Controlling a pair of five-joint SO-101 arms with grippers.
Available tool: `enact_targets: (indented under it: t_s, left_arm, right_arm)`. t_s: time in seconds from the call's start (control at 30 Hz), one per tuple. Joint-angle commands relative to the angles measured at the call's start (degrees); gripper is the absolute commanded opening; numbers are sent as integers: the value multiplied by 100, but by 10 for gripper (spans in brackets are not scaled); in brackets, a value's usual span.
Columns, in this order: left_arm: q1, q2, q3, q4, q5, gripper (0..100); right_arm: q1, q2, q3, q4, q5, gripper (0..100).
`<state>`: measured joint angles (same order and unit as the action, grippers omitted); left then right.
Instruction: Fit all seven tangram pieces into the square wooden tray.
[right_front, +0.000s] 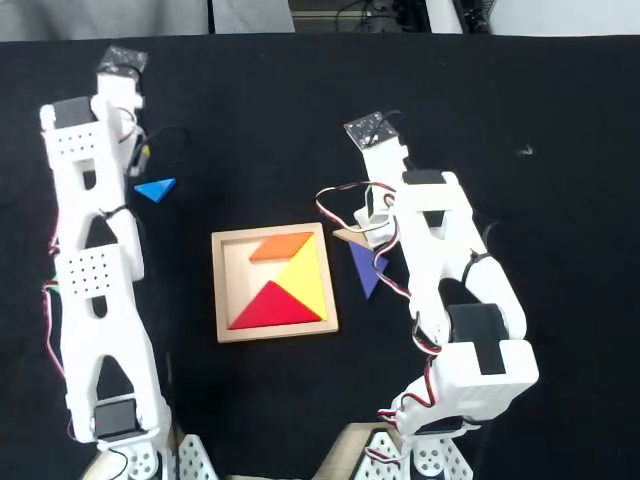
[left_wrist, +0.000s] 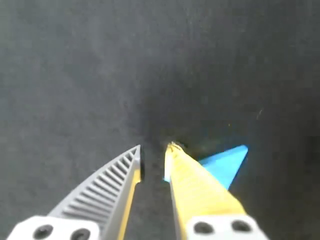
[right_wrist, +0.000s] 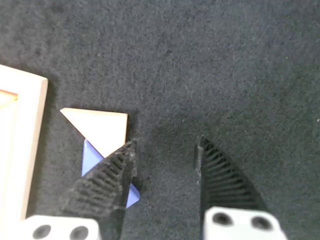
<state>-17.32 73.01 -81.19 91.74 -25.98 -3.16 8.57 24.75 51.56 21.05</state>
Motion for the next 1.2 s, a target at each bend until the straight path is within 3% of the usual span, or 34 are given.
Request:
enact_targets:
  t_s: [0.0,0.03,0.2,0.43,0.67,0.8,0.9,1.17]
  left_arm:
    - [171,35,-189,615,-105,93]
    - [198,79,-347,923,-105,92]
    - [207,-105,92,949,-97,91]
    - [409,-1916,2967,879,-299,91]
    - [338,-3684,3354,765,1345,101]
    - [541,-3657,3512,862,2910,241]
    - [549,-3297,3662,536,3824,266]
    - [497,-2154,3521,-431,4009,266]
  right_arm:
    - [79,-22,-22,-79,0,188]
    - [79,-22,-22,-79,0,188]
    - [79,-22,-22,-79,0,188]
    - [79,-22,-22,-79,105,188]
    - [70,-22,-22,-70,149,188]
    - [70,-22,-22,-70,149,188]
    - [62,-22,-22,-70,149,188]
    - [53,-22,-13,-62,123,188]
